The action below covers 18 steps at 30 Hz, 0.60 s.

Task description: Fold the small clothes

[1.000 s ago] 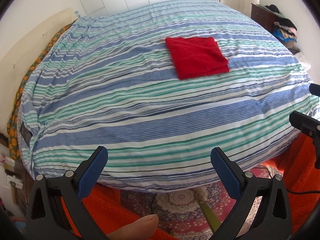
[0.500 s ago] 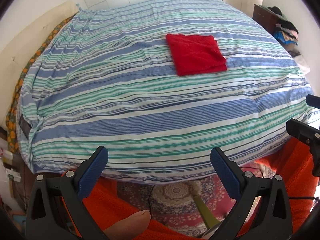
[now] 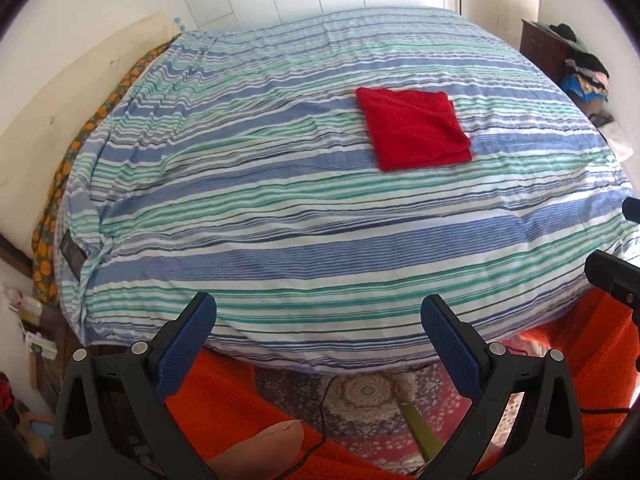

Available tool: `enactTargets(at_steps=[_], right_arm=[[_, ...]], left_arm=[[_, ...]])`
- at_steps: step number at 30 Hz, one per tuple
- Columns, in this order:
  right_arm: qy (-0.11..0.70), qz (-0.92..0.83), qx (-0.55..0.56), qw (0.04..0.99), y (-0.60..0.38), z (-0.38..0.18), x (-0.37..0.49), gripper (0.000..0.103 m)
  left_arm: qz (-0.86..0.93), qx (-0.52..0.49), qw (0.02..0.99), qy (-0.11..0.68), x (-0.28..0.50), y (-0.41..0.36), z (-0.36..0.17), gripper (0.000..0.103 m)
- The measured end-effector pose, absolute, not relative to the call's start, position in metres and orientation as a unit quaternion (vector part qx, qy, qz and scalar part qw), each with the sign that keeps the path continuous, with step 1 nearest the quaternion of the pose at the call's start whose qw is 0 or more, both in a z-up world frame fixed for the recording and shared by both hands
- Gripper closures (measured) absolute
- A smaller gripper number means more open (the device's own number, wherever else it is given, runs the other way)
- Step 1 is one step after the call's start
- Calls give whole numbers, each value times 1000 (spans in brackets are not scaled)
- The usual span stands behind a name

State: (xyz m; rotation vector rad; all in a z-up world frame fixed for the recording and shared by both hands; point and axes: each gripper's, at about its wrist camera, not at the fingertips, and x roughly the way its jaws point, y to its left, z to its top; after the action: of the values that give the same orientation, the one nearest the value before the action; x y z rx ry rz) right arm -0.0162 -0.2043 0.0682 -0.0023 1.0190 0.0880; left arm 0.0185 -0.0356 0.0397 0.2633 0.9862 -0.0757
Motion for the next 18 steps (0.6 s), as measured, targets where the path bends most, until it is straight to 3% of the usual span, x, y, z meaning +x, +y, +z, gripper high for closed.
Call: enactTargets(at_steps=[18], right_arm=[[486, 26, -19, 874, -205, 70, -18, 0]], left_arm=[[-48, 117, 870, 476, 16, -38, 41, 1]])
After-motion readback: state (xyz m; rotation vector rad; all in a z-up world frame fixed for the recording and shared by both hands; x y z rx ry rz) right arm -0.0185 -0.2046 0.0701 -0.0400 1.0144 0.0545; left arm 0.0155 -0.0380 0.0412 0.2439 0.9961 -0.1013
